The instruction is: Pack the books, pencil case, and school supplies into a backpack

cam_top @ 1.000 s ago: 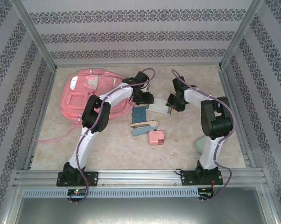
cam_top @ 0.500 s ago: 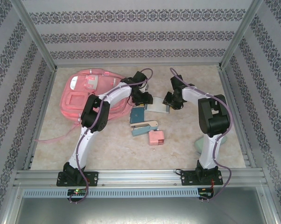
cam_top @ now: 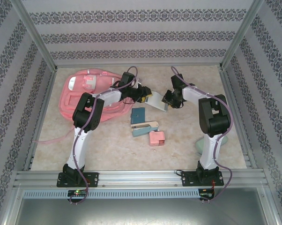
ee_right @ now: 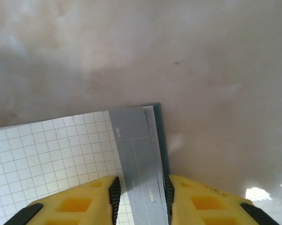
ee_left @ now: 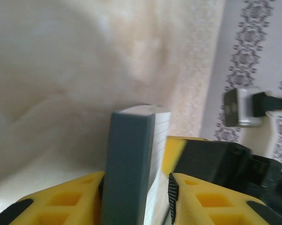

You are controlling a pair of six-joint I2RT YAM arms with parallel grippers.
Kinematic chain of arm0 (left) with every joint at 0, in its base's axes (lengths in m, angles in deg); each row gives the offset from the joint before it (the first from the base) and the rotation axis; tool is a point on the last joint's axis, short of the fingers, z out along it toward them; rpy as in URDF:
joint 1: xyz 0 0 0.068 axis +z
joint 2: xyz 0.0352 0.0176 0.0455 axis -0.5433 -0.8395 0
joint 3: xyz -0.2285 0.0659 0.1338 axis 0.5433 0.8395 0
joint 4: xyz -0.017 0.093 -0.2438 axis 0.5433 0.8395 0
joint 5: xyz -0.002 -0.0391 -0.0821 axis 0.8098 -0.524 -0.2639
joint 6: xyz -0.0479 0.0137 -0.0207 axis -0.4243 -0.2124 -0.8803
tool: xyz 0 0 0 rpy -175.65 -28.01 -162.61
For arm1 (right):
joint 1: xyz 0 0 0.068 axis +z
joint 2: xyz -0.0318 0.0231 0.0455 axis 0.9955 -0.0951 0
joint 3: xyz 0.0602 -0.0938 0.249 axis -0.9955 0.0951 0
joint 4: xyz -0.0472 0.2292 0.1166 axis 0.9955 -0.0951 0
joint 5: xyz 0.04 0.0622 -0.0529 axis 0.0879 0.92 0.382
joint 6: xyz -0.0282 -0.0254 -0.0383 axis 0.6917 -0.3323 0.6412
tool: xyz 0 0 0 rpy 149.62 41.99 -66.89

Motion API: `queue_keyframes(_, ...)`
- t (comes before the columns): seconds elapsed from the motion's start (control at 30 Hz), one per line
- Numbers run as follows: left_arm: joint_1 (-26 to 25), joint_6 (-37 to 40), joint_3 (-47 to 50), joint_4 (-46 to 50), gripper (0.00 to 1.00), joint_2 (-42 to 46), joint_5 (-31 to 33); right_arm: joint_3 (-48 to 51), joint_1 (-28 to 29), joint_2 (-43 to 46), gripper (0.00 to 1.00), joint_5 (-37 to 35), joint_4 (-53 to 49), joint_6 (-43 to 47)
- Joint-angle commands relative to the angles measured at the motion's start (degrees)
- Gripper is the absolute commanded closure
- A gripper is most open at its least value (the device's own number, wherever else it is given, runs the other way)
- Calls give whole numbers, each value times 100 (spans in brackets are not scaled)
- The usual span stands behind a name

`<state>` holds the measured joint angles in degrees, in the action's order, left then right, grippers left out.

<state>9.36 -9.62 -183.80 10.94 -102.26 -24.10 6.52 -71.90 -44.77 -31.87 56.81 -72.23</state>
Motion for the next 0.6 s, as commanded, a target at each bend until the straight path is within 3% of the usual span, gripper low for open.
queue_keyframes(0.0, -168, -299, -39, -839, 60, 161, -574, 200, 159, -56, 65, 351, -45, -52)
queue_keyframes(0.17, -172, 576, -241, 410, 64, 151, -309, 239, 133, 19, 65, 297, -54, -35)
queue_keyframes(0.3, -174, 1039, -387, 1059, 82, 179, -120, 304, 62, 123, 62, 302, -38, -17)
queue_keyframes(0.43, -167, 1005, -427, 992, 97, 279, -179, 517, -97, 432, 51, 419, 170, 10)
queue_keyframes(0.57, -98, 647, -434, 521, 100, 421, -464, 889, -369, 837, 43, 847, 662, -117)
